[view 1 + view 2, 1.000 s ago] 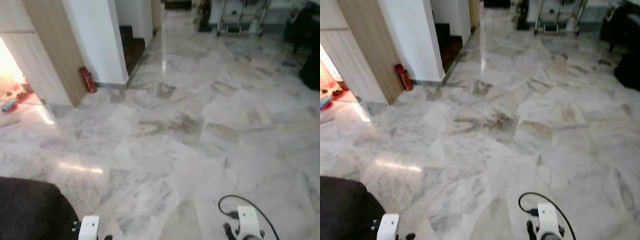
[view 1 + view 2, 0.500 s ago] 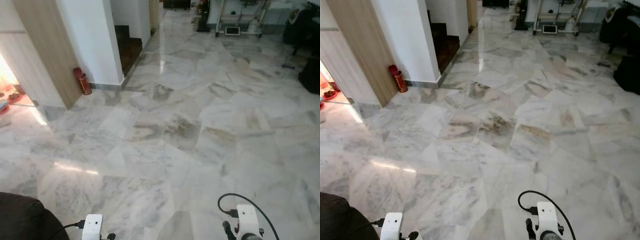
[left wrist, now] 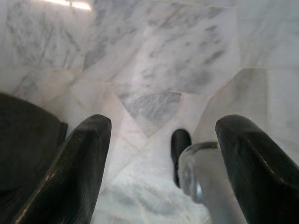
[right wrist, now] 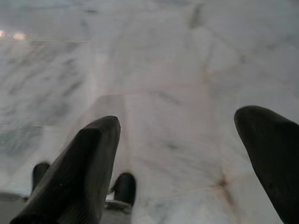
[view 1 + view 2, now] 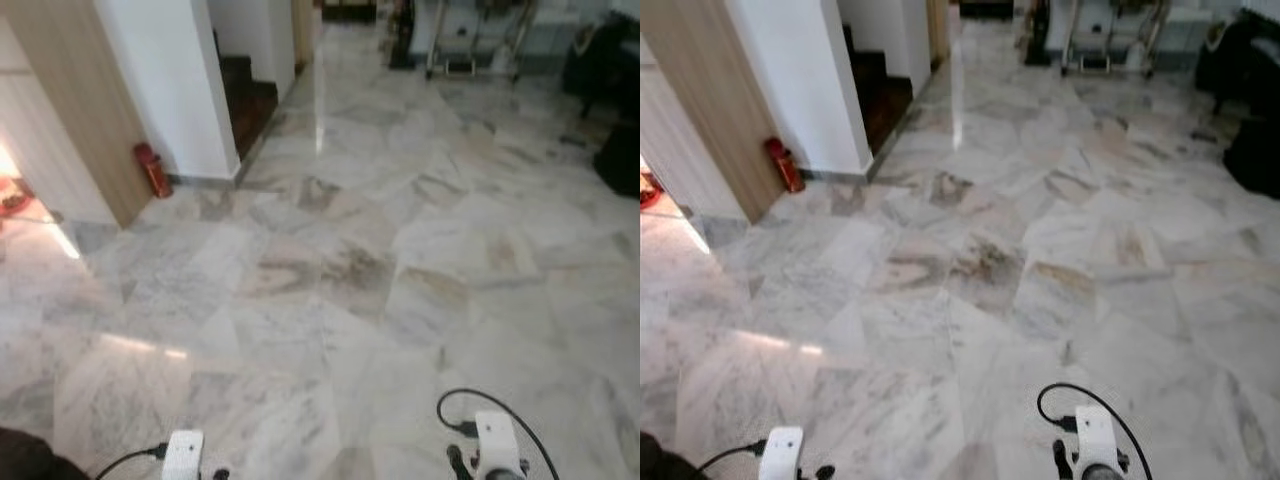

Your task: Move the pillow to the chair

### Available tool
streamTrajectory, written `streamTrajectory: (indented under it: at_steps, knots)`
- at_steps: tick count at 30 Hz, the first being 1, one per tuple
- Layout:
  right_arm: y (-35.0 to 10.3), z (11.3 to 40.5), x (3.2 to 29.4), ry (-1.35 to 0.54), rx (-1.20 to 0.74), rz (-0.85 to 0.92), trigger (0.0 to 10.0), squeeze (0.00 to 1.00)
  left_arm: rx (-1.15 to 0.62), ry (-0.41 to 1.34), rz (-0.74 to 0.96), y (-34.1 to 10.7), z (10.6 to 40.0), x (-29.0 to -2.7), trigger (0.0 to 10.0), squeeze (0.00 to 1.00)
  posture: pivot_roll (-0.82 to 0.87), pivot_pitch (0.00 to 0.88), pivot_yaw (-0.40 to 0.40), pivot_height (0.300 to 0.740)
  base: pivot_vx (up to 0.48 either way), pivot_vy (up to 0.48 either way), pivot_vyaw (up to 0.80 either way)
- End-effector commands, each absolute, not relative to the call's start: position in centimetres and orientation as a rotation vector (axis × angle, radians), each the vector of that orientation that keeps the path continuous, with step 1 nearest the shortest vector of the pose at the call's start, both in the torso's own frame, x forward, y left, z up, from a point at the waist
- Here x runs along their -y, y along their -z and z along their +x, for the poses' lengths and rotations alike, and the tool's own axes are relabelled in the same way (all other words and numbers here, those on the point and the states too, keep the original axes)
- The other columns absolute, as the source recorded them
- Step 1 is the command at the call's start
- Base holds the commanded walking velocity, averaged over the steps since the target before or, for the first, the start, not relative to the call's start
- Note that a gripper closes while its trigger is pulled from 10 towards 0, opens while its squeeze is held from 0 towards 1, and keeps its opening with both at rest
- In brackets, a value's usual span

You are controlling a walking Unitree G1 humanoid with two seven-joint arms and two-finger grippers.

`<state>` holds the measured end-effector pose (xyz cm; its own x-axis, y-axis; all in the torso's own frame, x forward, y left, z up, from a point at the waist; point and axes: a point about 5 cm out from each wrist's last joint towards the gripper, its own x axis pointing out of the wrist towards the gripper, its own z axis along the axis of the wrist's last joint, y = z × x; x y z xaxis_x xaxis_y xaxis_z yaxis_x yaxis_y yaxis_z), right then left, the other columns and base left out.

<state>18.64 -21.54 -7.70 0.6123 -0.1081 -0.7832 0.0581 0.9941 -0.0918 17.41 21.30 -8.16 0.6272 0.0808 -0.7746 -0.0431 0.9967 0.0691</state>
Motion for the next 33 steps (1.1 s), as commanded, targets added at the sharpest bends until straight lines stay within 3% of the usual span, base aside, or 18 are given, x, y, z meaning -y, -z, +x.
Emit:
streamTrajectory:
  at_steps: [1,33]
  knots:
    - [7.63,18.81,21.51,0.093,-0.905,-0.061,10.0,0.0,-0.91,-0.075,0.042,8.31,17.08,-21.52,10.0,0.0,0.06,0.0,0.019,0.74,0.262,0.0,0.0]
    - [7.66,18.72,21.58,0.093,-0.909,-0.062,10.0,0.0,-0.901,-0.059,0.047,8.34,17.05,-21.17,10.0,0.0,0.06,0.0,0.018,0.74,0.262,0.0,0.0]
